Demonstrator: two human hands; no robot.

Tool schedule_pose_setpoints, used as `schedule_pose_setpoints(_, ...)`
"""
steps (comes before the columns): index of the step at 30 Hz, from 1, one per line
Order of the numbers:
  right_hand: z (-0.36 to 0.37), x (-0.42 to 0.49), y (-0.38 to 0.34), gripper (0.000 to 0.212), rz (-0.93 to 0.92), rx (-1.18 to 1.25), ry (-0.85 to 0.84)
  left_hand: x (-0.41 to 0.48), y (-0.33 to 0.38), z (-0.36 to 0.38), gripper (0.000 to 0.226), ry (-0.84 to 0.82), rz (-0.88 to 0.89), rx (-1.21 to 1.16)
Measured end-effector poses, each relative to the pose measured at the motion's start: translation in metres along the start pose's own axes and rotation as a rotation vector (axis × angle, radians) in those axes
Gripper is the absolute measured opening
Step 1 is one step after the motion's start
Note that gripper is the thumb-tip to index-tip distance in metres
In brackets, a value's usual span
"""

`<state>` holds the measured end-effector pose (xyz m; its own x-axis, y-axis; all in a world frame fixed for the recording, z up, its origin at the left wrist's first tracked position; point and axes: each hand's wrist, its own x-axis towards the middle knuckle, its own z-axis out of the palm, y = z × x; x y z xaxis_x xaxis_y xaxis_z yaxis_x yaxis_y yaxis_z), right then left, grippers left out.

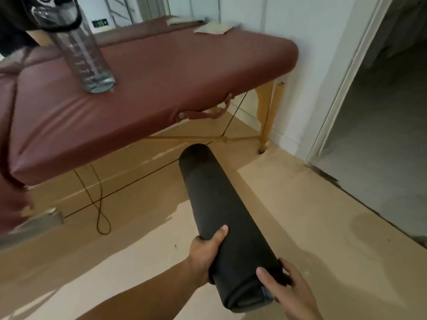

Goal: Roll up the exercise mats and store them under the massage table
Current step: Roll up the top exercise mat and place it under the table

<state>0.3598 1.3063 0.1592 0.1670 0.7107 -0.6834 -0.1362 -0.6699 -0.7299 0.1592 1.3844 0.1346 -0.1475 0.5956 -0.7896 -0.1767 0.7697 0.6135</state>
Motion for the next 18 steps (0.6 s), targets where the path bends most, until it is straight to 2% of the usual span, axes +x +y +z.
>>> schedule_pose_setpoints(2,0.005,0.047,0.024,0.122,0.002,0.007,0.021,0.042,-0.003,0.003,0.091,-0.004,0.015,0.002)
schedule_pose_setpoints(5,0.02,0.105,0.047,0.129,0.116,0.026,0.082,0.087,-0.003,0.001,0.089,0.019,0.065,0.022)
schedule_pose_setpoints(8,0.052,0.128,0.056,0.098,0.168,0.045,0.075,0.122,-0.012,0.001,0.094,0.052,0.096,0.03)
schedule_pose_setpoints(10,0.076,0.135,0.064,0.089,0.135,0.096,0.069,0.14,-0.019,0.002,0.097,0.04,0.12,-0.02)
schedule_pose_setpoints(12,0.093,0.139,0.065,0.115,0.113,0.137,0.098,0.151,-0.015,0.002,0.106,0.008,0.127,-0.049)
schedule_pose_setpoints(14,0.104,0.156,0.054,0.138,0.125,0.19,0.102,0.161,-0.001,0.001,0.101,-0.034,0.121,-0.041)
schedule_pose_setpoints(16,0.107,0.171,0.035,0.126,0.168,0.284,0.078,0.17,0.013,0.004,0.101,-0.017,0.135,-0.025)
schedule_pose_setpoints(18,0.113,0.186,0.014,0.101,0.164,0.294,0.078,0.178,0.02,0.018,0.126,0.053,0.111,0.06)
